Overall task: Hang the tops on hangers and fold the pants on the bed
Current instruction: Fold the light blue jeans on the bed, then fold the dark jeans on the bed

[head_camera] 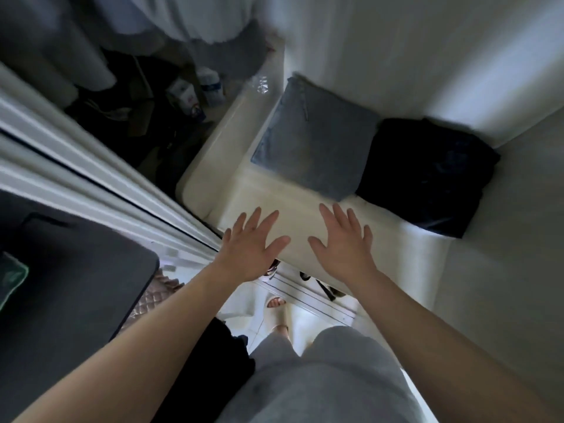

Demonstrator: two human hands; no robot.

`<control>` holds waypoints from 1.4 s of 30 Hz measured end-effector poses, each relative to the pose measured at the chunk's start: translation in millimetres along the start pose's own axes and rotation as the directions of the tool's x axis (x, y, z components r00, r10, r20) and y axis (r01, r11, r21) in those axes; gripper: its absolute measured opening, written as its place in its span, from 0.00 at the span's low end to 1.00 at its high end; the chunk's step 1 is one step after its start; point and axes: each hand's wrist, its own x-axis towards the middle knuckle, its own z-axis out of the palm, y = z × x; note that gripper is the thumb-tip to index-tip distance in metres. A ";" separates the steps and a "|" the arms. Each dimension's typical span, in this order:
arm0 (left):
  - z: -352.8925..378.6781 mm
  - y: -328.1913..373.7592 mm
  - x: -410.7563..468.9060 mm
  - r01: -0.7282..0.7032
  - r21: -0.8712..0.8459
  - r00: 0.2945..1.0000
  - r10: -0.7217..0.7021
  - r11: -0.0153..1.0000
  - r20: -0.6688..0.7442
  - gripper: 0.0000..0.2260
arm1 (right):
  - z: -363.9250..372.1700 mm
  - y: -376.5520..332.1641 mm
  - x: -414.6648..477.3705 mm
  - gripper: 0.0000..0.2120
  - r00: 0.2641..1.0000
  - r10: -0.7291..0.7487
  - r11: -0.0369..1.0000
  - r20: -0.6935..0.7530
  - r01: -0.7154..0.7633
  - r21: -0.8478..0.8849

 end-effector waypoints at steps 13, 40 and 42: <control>-23.7 -14.9 -212.5 0.145 -0.498 0.875 -0.346 0.855 -0.339 0.28 | -27.9 -66.5 -134.7 0.31 0.877 -0.477 0.859 -0.064 0.480 0.178; 128.6 -67.2 -508.0 0.669 -0.705 0.045 -0.960 0.234 -0.276 0.16 | 84.9 -167.7 -320.9 0.23 0.466 -0.874 0.471 0.136 0.882 0.003; 123.7 -76.3 -511.8 0.668 -0.706 0.045 -0.960 0.235 -0.276 0.10 | 86.9 -176.4 -327.2 0.22 0.478 -0.872 0.480 0.105 0.877 -0.002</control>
